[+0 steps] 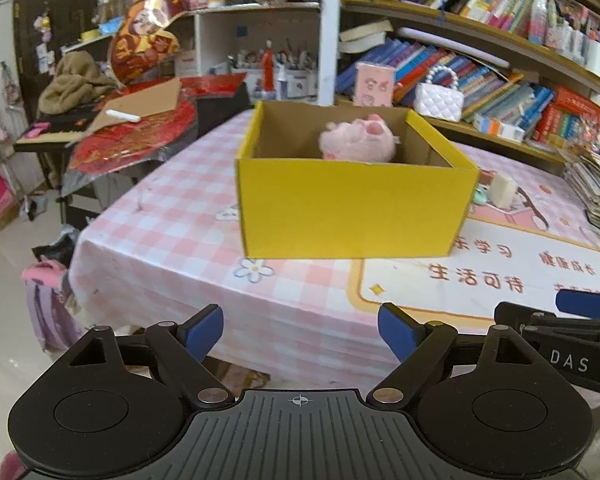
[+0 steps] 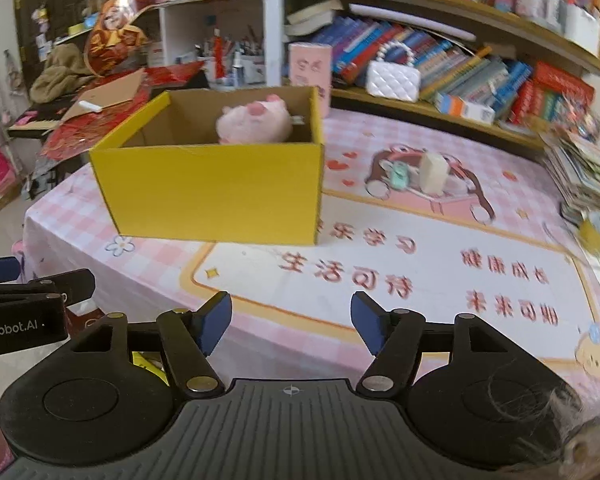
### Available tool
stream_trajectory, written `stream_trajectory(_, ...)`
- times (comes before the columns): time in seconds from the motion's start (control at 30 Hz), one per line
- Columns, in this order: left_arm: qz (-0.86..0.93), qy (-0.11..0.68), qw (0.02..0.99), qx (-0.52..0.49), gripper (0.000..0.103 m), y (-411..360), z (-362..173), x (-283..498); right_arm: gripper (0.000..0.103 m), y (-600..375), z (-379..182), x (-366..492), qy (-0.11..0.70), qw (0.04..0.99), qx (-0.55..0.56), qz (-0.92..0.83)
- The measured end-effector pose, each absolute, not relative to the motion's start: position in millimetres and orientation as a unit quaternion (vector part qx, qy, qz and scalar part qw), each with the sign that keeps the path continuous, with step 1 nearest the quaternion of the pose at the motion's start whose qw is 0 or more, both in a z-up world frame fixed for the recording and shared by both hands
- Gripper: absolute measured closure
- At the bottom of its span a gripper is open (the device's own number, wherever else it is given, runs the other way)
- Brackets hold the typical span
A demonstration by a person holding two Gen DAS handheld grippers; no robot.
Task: Organize objects
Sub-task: 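Move both tools back toward the teal stapler and white cube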
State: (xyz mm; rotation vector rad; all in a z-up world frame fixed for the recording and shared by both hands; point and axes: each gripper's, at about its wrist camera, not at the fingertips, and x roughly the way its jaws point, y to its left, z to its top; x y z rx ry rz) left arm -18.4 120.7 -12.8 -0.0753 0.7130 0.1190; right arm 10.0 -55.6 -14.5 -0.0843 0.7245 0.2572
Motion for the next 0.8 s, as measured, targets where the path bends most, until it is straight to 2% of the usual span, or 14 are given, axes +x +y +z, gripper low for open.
stream_trajectory(0.23, 0.007, 0.357, 0.934, -0.018, 0.015, 97, -17, -12, 0.034, -76, -18, 2, 0.365, 0.927, -0.026, 0.087)
stream_trajectory(0.8, -0.093, 0.369, 0.925, 0.01, 0.014, 31, -22, 11, 0.033, -137, -21, -2, 0.377, 0.926, -0.002, -0.01)
